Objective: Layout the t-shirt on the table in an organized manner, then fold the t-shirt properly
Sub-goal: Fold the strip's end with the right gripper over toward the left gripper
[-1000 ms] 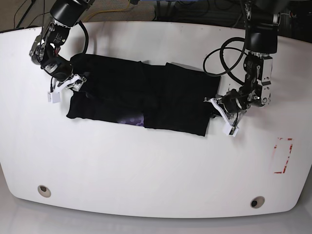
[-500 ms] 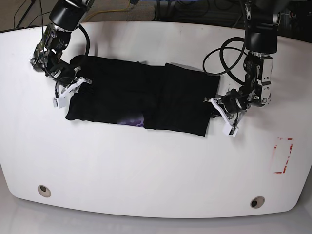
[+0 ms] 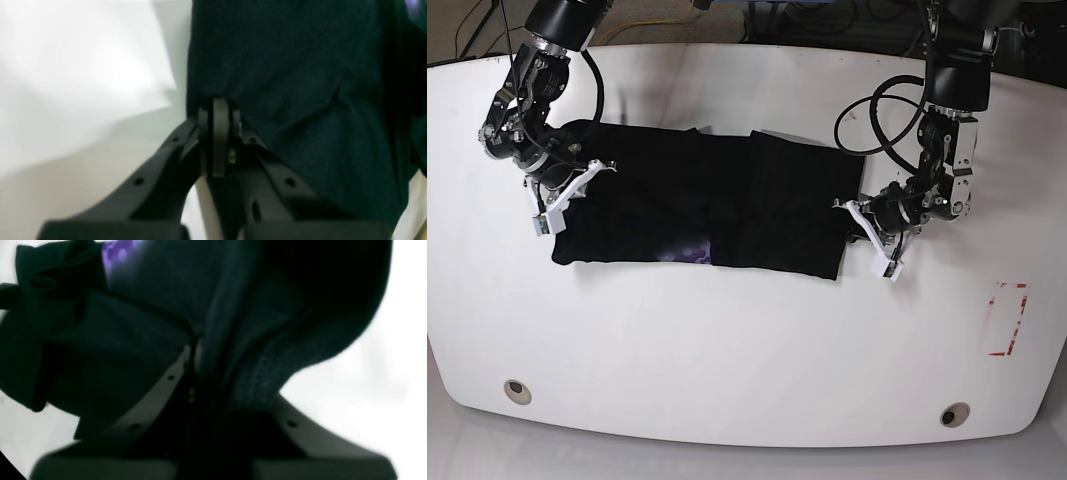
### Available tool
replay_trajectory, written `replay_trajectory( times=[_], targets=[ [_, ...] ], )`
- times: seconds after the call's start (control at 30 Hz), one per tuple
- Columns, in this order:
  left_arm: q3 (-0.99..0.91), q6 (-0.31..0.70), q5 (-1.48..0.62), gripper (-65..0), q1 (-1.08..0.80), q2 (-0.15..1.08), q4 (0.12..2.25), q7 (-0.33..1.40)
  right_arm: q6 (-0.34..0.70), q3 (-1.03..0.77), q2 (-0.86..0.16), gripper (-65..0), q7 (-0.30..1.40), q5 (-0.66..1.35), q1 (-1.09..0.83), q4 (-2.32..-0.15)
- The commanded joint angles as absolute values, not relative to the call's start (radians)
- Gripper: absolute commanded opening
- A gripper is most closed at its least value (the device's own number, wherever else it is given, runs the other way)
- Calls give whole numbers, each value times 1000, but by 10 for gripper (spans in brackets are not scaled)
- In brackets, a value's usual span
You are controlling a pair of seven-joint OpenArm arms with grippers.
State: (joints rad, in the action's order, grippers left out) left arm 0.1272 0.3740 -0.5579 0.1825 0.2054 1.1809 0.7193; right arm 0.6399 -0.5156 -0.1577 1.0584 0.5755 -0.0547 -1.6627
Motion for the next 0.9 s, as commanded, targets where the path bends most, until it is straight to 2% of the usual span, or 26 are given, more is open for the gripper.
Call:
replay_trajectory(
  times=[0.0, 0.2, 0.37, 0.87],
  targets=[
    [136, 355, -506, -650, 177, 185, 1176, 786, 618, -493, -165, -650, 1040, 595, -59, -1735],
    [137, 275, -506, -650, 177, 142, 1176, 786, 539, -401, -165, -650, 1040, 595, -77, -1870],
    [139, 251, -506, -650, 177, 111, 1176, 789, 476, -311, -165, -650, 1040, 598, -68, -1931],
    [139, 249, -506, -650, 179, 59, 1176, 791, 441, -50, -166, -650, 1040, 570, 28, -1933]
  ],
)
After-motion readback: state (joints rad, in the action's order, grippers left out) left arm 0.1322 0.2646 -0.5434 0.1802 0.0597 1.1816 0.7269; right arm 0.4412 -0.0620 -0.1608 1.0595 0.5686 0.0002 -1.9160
